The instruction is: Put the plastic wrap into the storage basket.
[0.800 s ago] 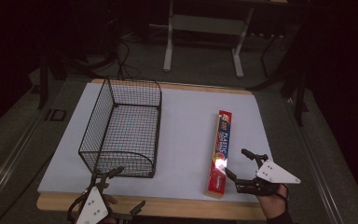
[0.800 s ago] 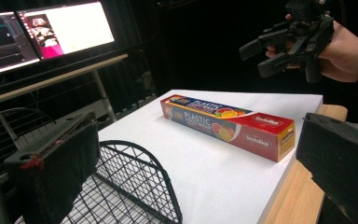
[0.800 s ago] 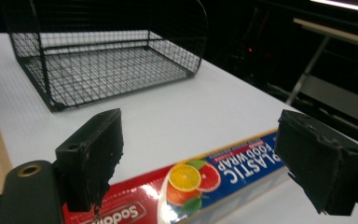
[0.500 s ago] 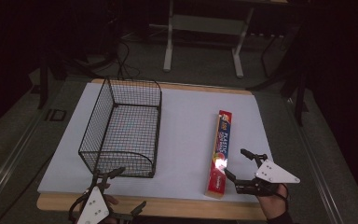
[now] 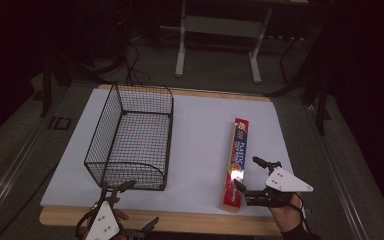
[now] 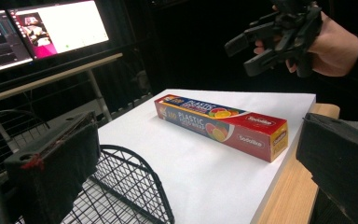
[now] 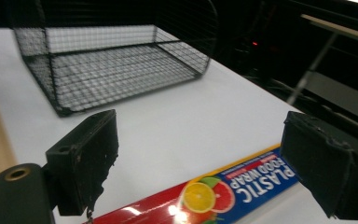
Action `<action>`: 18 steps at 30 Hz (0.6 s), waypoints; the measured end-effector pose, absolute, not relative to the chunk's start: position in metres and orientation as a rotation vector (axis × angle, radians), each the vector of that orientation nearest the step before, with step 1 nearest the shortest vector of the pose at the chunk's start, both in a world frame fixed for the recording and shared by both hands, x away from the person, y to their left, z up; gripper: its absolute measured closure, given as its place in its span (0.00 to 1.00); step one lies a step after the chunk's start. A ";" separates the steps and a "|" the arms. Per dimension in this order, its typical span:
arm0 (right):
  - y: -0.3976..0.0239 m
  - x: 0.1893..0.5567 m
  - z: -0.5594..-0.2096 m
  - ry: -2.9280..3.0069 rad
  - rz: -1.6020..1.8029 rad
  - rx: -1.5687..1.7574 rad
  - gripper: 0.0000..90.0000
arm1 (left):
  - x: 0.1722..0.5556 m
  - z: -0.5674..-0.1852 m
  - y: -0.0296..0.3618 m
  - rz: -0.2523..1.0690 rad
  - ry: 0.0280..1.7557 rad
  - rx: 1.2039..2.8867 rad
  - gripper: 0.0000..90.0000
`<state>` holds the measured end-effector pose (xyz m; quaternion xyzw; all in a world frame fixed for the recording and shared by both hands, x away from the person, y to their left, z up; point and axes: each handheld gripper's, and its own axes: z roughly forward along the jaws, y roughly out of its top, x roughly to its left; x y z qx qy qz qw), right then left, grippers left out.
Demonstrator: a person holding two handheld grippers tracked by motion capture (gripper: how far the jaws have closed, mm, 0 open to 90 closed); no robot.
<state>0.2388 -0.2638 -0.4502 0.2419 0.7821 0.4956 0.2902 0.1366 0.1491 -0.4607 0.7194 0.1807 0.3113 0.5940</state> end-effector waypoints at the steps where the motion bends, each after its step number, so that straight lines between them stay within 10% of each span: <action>1: -0.264 0.241 -0.449 2.096 1.319 0.658 0.13 | 0.137 -0.461 0.149 0.724 0.420 1.672 0.00; 18: -0.248 0.275 -0.439 2.050 1.223 0.870 0.12 | 0.134 -0.459 0.147 0.720 0.408 1.677 0.00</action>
